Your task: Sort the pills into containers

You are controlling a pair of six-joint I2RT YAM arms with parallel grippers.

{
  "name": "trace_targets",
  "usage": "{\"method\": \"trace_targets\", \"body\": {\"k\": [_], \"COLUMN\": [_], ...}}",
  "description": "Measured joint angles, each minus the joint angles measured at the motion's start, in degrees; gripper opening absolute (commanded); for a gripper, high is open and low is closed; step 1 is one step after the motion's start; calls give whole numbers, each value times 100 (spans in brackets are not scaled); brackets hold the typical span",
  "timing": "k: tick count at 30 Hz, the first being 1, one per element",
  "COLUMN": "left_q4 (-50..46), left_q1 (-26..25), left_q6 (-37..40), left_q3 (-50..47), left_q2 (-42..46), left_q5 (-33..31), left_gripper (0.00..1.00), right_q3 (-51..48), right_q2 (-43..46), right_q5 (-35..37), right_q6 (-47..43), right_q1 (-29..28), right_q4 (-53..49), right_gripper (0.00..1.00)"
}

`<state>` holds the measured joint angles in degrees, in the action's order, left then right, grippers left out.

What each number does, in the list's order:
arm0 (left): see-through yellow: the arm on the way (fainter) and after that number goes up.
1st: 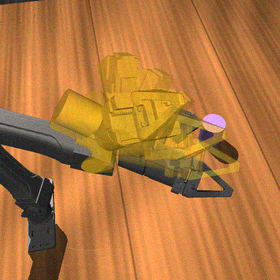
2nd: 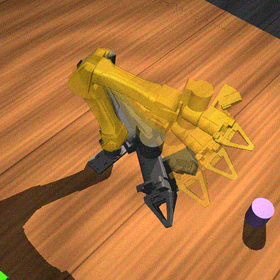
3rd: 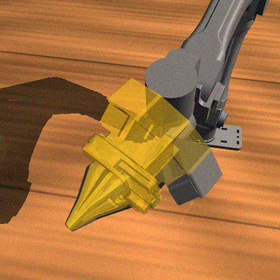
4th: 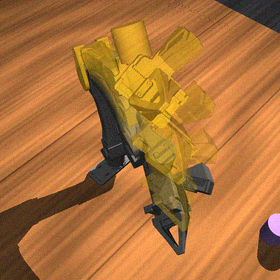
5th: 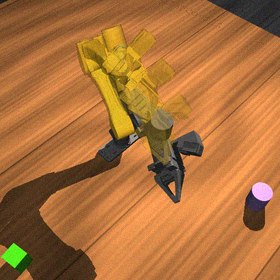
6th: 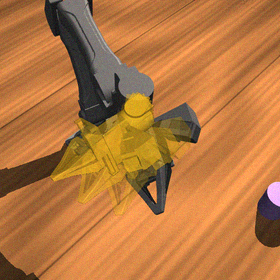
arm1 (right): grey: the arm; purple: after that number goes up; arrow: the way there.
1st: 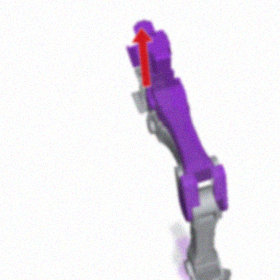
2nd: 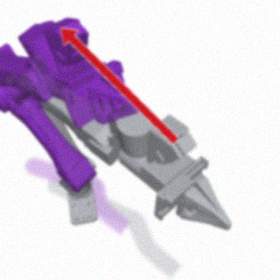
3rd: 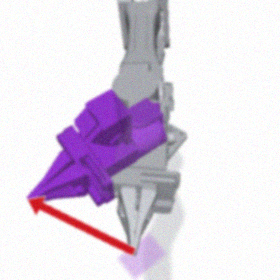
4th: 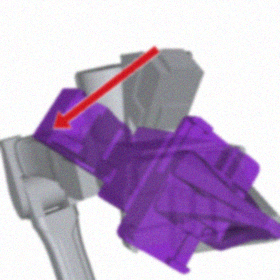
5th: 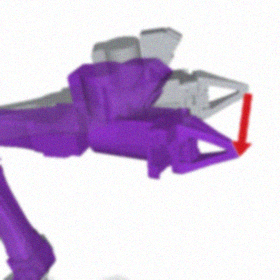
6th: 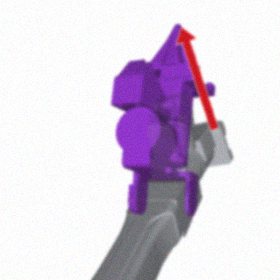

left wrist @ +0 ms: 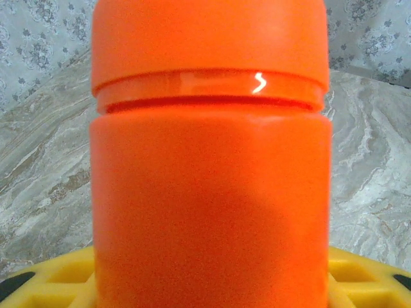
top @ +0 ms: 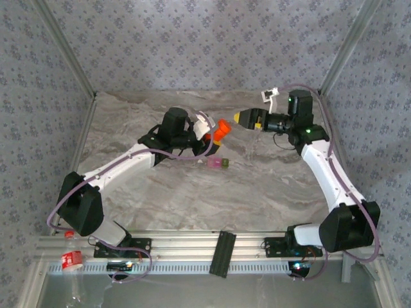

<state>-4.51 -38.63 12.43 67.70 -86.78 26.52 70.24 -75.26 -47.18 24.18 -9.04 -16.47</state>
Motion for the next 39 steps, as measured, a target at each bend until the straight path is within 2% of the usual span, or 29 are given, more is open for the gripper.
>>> {"method": "trace_targets", "body": {"k": [3,8,11,13,18,22,28,32,39], "left_q4": [2,-2,0,0,0,0,0,0,0], "left_q1": [0,0,0,0,0,0,0,0,0], "left_q6": [0,0,0,0,0,0,2,2,0], "left_q3": [0,2,15,22,33,33,33,33,33], "left_q2": [0,0,0,0,0,0,0,0,0], "left_q5": [-2,0,0,0,0,0,0,0,2], "left_gripper": [0,0,0,0,0,0,0,0,0], "right_q3": [262,330,330,365,337,-17,-398,-573,-514], "right_q2": [96,306,393,393,267,297,304,306,208], "right_q5": [1204,3856,4660,4806,4186,3812,2610,1932,1259], "right_q6": [-33,74,420,610,595,490,518,802,1462], "right_q1": [-46,-507,-531,-402,63,76,72,-68,-575], "right_q4": [-570,-1298,-1606,-1821,-1821,-1475,-988,-472,195], "right_gripper": [100,100,100,100,100,100,100,96,86]}}
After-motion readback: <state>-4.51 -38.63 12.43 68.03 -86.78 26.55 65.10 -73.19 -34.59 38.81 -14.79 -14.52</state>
